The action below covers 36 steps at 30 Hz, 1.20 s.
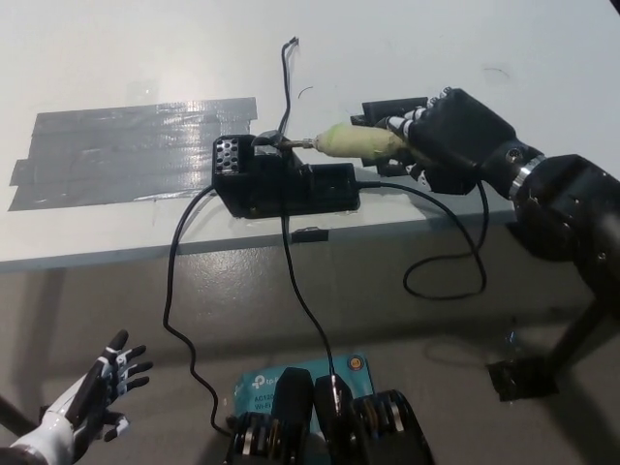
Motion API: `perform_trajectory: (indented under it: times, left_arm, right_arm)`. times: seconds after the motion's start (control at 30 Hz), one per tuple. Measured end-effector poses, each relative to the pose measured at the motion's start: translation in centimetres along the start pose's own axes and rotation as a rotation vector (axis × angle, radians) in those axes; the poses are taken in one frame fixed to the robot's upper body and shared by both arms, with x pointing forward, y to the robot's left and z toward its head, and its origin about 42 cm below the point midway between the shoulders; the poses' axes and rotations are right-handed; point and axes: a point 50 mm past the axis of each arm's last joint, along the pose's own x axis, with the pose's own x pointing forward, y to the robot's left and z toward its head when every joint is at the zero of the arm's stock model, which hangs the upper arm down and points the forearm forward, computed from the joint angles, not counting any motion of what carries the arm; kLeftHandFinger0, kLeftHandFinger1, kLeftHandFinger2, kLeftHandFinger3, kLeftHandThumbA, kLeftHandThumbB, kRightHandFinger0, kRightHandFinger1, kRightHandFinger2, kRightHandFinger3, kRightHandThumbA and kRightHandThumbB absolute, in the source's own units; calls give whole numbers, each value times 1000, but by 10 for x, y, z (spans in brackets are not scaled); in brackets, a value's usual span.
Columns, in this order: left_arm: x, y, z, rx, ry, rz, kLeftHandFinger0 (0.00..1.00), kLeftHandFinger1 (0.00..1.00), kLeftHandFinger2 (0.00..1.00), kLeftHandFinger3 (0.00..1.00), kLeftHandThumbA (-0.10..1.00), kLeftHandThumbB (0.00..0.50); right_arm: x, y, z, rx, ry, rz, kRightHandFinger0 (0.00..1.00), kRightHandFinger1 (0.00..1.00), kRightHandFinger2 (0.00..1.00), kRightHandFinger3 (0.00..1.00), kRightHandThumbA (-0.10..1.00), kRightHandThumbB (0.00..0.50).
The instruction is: The robot uses its right hand to grab and lift the soldering gun kept on the middle of the table and puts it in its base
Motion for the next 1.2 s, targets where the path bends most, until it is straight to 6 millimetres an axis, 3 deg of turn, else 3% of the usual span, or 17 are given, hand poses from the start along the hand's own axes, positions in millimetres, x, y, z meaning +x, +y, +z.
perform_trajectory:
  times: [0.07,0.17,0.23,0.33,0.47,0.5,0.53,0.6,0.63,0.7,0.77,0.9,0.97,1.03,1.07,1.13,1.2]
  left_arm:
    - [0,0,0,-1,2,0,980,1000,1000,1000,1000,208]
    - [0,0,1,0,3,-1,941,1000,994,1000,1000,207]
    - [0,-1,2,2,3,-1,899,997,974,1000,1000,188]
    - [1,-2,3,16,4,-3,879,981,954,1000,1000,182]
    - [2,-3,4,27,4,-3,902,998,974,1000,1000,207]
    - [3,-3,5,31,3,-4,902,998,974,1000,1000,205]
    - [3,-3,6,34,1,-4,901,997,972,1000,1000,204]
    - [4,-3,8,38,-3,-3,887,1000,970,1000,1000,210]
    - [5,-3,9,42,-4,-3,878,1000,971,1000,1000,217]
    - [5,-3,9,46,-3,-2,865,994,970,1000,1000,208]
    - [5,-4,10,50,-4,-3,861,985,971,1000,1000,239]
    - [7,-5,12,57,-7,-7,871,987,962,1000,1000,249]
    - [7,-5,13,60,-8,-8,866,983,951,1000,1000,240]
    - [7,-6,13,62,-9,-9,862,979,950,1000,1000,254]
    - [8,-6,13,64,-9,-9,866,982,952,1000,1000,256]
    - [8,-7,14,68,-9,-10,860,982,957,1000,1000,267]
    - [8,-7,14,73,-9,-11,859,984,955,1000,1000,263]
  right_arm:
    - [1,-1,-2,-7,-5,-2,0,22,351,309,-34,0]
    - [5,-5,-3,-28,-15,3,0,9,376,169,-36,1]
    - [9,-7,-4,-49,-26,1,0,81,521,172,-59,17]
    - [16,-12,-5,-100,-45,-7,0,152,566,213,-76,0]
    - [28,-19,-4,-129,-61,-15,0,178,592,382,-100,0]
    - [31,-22,-4,-138,-69,-20,0,145,560,457,-100,31]
    - [33,-24,-3,-146,-77,-21,0,108,519,442,-100,28]
    - [37,-27,0,-155,-90,-26,0,43,449,387,-100,122]
    - [38,-29,1,-164,-95,-28,0,20,427,280,-100,118]
    - [38,-29,2,-181,-105,-31,0,41,447,295,-100,120]
    - [38,-26,4,-193,-119,-25,0,55,450,337,3,59]
    - [38,-23,9,-223,-140,-22,0,59,437,288,34,86]
    - [38,-22,10,-232,-146,-28,0,66,446,295,-12,72]
    - [38,-21,10,-235,-148,-33,0,12,387,319,-58,143]
    - [38,-20,9,-233,-147,-34,0,0,370,356,-24,138]
    - [38,-16,9,-227,-144,-34,0,0,344,298,66,73]
    - [40,-15,11,-221,-144,-38,0,0,354,267,24,69]
